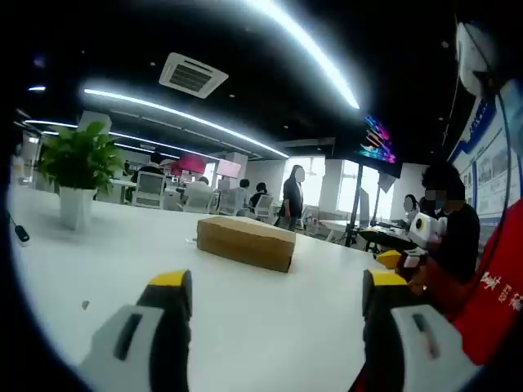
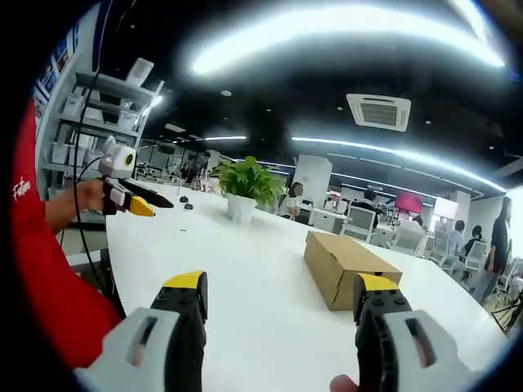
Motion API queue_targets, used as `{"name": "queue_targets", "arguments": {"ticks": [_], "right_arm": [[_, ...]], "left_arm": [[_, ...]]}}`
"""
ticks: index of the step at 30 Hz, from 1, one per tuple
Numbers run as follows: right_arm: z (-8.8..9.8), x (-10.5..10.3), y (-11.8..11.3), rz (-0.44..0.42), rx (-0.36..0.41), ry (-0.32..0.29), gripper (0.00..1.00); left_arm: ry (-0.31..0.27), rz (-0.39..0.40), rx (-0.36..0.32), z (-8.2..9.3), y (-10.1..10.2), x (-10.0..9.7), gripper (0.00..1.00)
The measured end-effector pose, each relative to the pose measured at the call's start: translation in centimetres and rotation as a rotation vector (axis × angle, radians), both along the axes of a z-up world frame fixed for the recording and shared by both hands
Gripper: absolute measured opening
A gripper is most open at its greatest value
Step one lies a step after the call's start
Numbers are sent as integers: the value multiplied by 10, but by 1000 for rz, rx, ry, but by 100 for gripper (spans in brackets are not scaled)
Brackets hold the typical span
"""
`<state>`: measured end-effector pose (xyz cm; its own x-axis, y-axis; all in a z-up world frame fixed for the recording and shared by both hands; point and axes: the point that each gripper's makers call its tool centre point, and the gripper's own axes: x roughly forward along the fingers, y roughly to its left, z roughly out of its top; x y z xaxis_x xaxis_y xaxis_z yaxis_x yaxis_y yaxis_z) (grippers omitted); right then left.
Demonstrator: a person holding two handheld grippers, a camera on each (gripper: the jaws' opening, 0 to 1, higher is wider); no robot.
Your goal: Operate the shoe box by opening the lid, removing the specified soft item, and placing it in the target area until the item is outside and the box remains undamaged.
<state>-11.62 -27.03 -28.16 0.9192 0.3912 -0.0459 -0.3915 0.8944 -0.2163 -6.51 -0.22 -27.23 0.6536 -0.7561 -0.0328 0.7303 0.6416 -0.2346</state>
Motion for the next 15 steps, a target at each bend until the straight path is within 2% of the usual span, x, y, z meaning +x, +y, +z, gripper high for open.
{"name": "queue_targets", "arguments": {"ticks": [2, 3, 5, 6, 9, 13, 15], "right_arm": [[-9, -1, 0, -12, -107, 16, 81], [-9, -1, 1, -17, -114, 14, 81], [-7, -1, 5, -6, -88, 4, 81], [-4, -1, 8, 6, -38, -3, 82], [-1, 0, 5, 11, -8, 5, 82], [-2, 1, 3, -1, -26, 5, 80], [-3, 1, 4, 6, -37, 4, 79]], "left_arm": [[-5, 7, 30, -5, 0, 1, 76], [-20, 11, 75, -9, 2, 2, 74], [-81, 23, 120, -11, 1, 3, 70], [-91, 12, 129, -11, -2, 1, 70], [-86, 4, 125, -10, -7, 0, 76], [-101, 14, 117, -7, -7, 2, 73], [-102, 14, 117, -8, -5, 3, 67]]}}
